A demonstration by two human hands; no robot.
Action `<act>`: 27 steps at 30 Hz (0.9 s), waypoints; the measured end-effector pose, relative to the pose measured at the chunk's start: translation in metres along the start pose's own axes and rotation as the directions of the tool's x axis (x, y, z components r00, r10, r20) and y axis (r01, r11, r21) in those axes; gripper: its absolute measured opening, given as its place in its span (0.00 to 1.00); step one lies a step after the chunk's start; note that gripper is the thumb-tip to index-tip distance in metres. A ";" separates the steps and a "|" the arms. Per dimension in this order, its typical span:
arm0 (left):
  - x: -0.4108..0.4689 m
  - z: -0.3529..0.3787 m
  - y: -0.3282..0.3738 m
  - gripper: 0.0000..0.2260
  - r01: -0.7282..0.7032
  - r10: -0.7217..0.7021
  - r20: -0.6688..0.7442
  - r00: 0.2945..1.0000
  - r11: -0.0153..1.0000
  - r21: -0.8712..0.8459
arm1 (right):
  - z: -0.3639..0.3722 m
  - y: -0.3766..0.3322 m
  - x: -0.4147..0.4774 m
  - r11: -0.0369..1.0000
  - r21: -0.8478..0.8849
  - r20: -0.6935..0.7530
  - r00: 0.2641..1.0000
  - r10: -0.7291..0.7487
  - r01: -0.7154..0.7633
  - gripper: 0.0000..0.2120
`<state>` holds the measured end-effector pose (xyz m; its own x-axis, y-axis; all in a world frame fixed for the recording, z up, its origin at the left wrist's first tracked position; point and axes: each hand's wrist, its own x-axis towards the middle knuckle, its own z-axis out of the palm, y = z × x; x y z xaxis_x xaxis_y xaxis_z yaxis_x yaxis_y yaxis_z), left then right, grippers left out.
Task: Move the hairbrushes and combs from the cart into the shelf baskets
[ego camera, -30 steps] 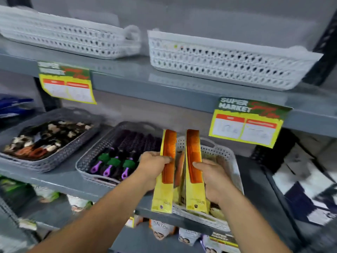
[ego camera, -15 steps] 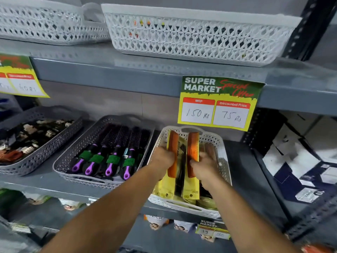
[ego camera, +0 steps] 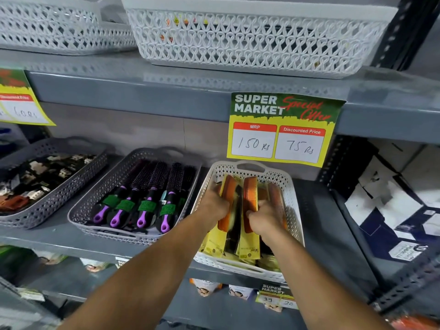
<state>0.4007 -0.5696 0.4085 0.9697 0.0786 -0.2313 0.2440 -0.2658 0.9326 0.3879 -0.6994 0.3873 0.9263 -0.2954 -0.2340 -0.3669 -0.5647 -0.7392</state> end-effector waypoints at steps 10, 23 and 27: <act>-0.002 0.001 -0.008 0.37 0.041 -0.032 -0.047 0.998 0.974 0.221 | 0.006 -0.006 -0.002 0.922 -0.384 -0.017 0.999 -0.050 0.040 0.02; -0.005 0.002 0.003 0.23 0.040 0.000 -0.073 0.997 0.834 0.551 | 0.010 -0.006 -0.009 0.837 -0.541 -0.041 0.992 -0.122 0.081 0.13; -0.017 -0.007 0.010 0.25 -0.039 0.105 -0.045 0.993 0.681 0.732 | 0.002 -0.015 -0.026 0.908 -0.388 -0.102 0.972 -0.214 0.159 0.14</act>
